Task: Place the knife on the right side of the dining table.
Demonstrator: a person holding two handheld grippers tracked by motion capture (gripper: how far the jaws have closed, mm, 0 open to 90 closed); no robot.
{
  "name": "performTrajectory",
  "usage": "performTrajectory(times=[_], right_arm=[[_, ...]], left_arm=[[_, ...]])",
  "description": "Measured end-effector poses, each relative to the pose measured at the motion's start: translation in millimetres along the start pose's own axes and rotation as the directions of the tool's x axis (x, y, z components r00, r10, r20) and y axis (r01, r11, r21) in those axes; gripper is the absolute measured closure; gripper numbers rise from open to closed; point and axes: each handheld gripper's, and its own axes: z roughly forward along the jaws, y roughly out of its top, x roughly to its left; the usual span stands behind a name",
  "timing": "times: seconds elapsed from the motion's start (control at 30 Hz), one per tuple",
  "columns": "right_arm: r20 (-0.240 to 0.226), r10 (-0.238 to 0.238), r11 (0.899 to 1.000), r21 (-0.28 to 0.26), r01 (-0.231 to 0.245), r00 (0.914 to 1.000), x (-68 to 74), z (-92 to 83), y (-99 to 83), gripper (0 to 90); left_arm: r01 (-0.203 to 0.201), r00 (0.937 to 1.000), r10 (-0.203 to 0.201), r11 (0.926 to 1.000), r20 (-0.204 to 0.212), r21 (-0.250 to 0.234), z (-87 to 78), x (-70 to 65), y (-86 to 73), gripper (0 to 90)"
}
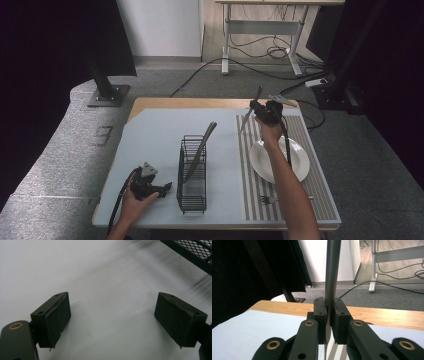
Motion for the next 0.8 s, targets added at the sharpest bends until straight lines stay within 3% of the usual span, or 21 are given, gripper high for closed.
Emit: performTrajectory(times=[0.47, 0.8], right_arm=[[0.011, 0.052, 0.999, 0.000, -0.052, 0.9986, -13.3, -7.2, -7.8, 82.1], [0.107, 0.121, 0.992, 0.011, -0.123, 0.9868, -38.4, -13.9, -16.3, 77.3]], left_arm=[[0.000, 1.0000, 0.000, 1.0000, 0.000, 0.000, 0.0, -0.1, 0.0, 12.9], [0.000, 1.0000, 0.000, 1.0000, 0.000, 0.000, 0.0, -0.1, 0.0, 12.9]])
